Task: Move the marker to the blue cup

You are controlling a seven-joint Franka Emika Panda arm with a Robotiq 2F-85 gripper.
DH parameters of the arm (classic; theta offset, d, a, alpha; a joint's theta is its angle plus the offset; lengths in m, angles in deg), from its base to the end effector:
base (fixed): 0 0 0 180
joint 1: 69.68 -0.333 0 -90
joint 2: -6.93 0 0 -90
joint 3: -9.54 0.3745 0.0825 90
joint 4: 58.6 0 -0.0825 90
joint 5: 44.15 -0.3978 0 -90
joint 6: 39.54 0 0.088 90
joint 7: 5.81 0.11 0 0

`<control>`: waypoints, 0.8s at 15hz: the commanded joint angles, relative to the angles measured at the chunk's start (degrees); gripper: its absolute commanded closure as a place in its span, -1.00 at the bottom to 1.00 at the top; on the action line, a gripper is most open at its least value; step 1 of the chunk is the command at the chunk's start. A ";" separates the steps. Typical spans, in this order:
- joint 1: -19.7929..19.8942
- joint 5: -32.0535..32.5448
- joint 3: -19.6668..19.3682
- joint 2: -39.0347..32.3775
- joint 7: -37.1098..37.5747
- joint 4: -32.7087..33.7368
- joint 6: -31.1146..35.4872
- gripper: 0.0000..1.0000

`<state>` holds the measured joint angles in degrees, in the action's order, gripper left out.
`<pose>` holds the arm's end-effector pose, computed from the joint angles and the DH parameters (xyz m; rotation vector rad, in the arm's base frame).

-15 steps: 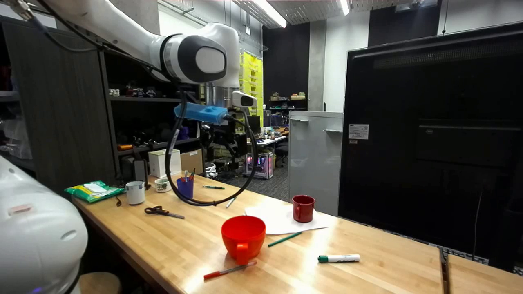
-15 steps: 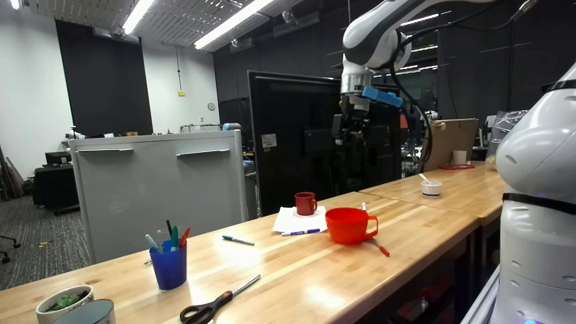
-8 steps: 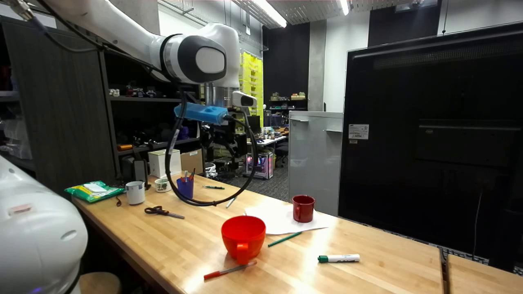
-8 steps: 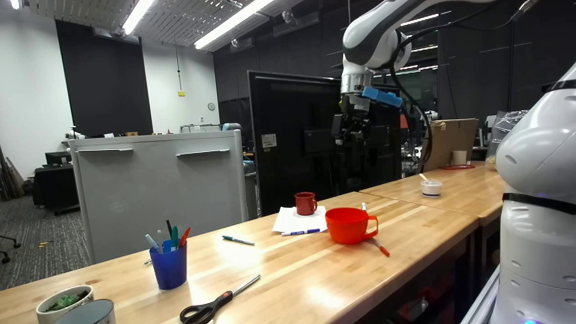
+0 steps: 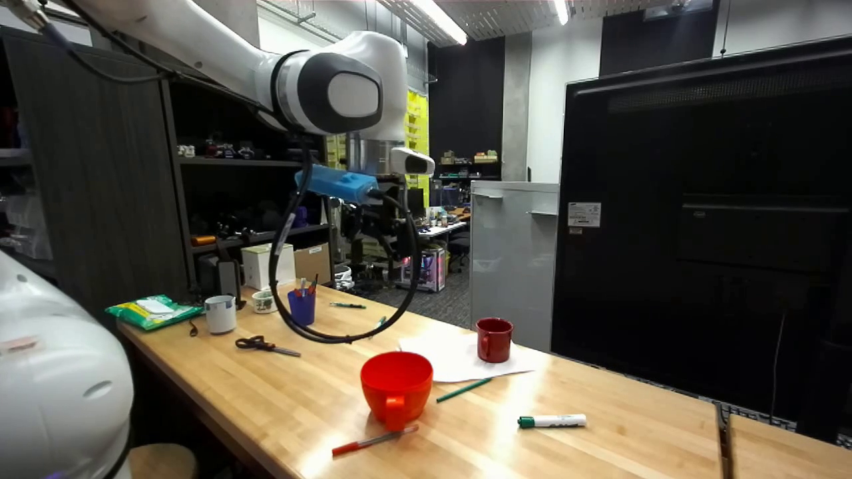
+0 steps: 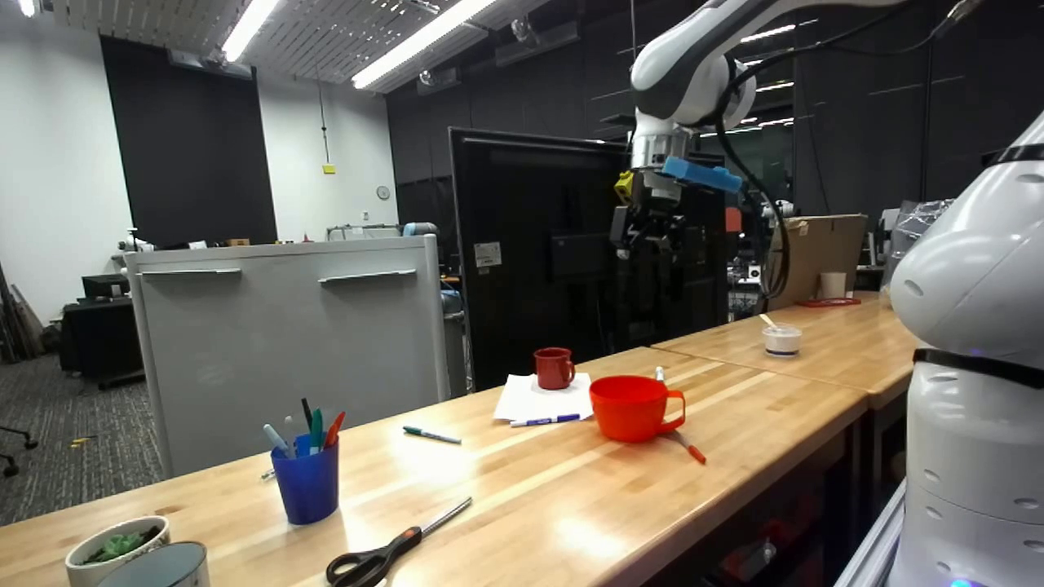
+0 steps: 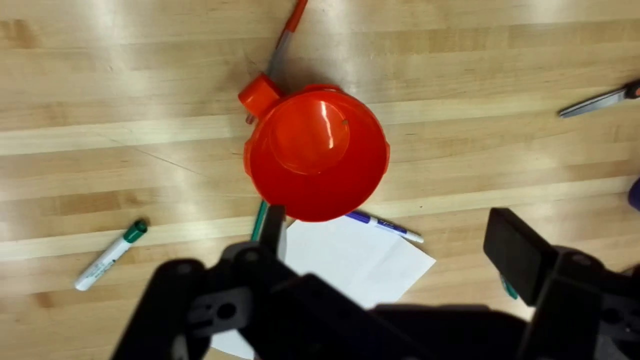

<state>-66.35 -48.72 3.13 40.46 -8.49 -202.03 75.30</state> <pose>0.3566 -0.0617 0.5300 -3.0045 0.2074 -0.1439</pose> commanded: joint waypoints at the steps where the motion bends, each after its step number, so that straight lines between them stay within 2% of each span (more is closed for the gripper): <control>1: 4.43 0.42 -0.81 -1.12 5.36 0.59 1.42 -1.00; 4: 8.44 1.20 -1.33 -4.04 10.43 0.72 6.33 -1.00; 8: 13.29 5.16 0.16 -7.52 20.02 0.55 14.06 -1.00; 9: 11.18 3.34 -1.48 -5.98 15.10 0.12 11.81 -1.00; 12: 12.29 4.21 -1.12 -7.76 18.09 0.26 13.92 -1.00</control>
<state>-53.90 -44.60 2.16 32.69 9.55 -201.87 89.36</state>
